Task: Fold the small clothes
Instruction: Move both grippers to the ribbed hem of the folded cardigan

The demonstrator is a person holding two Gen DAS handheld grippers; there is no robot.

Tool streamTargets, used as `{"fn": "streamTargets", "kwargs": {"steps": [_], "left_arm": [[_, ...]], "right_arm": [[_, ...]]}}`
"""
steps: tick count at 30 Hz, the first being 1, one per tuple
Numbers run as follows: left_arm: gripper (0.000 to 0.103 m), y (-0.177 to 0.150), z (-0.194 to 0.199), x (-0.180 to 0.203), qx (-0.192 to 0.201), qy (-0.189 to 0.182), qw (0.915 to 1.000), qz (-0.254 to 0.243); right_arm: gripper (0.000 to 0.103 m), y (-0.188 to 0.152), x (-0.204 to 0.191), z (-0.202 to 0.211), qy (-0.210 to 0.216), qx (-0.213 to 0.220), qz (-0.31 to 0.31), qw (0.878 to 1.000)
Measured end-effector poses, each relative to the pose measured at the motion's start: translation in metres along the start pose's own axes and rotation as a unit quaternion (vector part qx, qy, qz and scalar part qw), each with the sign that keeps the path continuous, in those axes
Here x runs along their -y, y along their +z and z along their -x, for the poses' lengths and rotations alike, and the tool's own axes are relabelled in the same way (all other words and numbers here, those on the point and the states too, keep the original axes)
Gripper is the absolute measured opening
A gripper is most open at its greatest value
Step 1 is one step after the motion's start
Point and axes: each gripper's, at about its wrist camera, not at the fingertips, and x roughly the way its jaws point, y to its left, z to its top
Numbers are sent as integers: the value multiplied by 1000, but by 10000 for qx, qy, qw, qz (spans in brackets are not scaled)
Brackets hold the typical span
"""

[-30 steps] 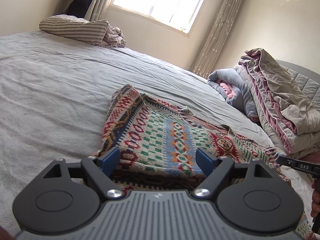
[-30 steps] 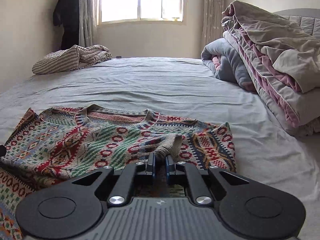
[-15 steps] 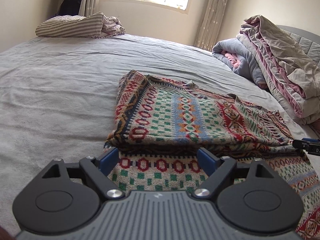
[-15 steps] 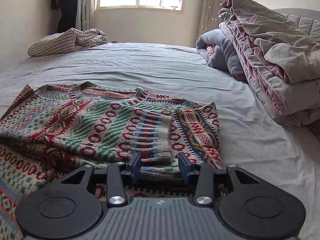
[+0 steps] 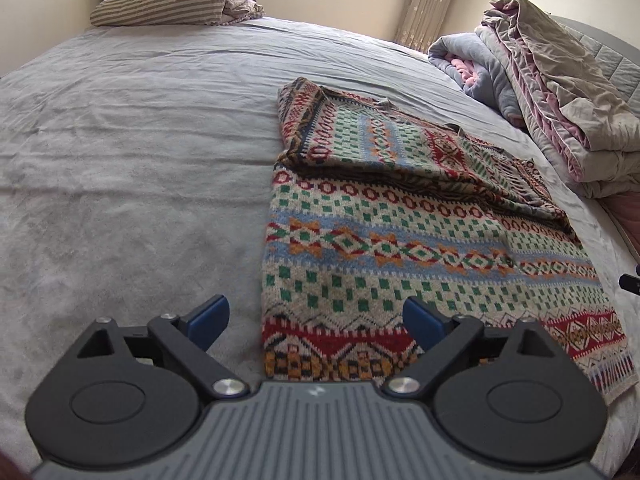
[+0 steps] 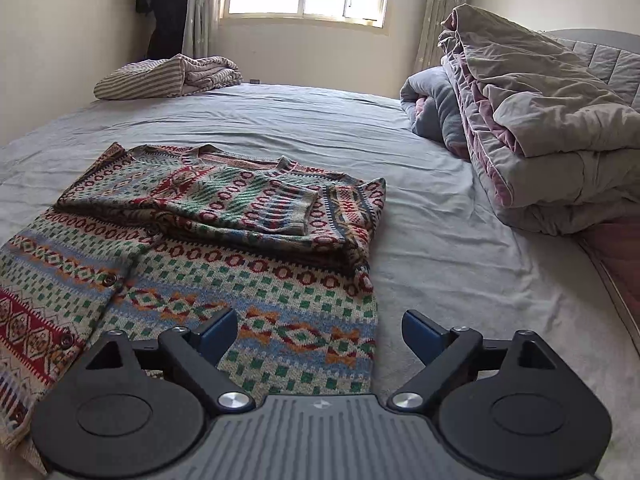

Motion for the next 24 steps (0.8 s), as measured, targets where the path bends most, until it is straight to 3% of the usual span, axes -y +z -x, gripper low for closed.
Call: {"fn": "streamTargets", "kwargs": {"steps": [6,9,12,17,19,24], "left_arm": [[95,-31,12,-24,-642,-588,9948,523],[94,-41,20,-34,-641,-903,9913,716],[91,-48,23,-43,-773,-1386,9819,1039],[74,-57,15,-59,-795,-1838,9661,1631],[62,-61,10,-65,-801,-2031,9579,1862],[39,-68,-4,-67,-981,-2456,9400,2156]], "right_arm": [[94,-40,20,23,472,-401,-476,9969],[94,-58,34,25,837,-678,-907,9900],[93,-77,45,22,1163,-980,-1402,9784],[89,-95,51,24,1604,-994,-1932,9628],[87,-98,50,26,1794,-996,-2025,9576],[74,-102,51,29,2126,-1019,-2224,9460]]}}
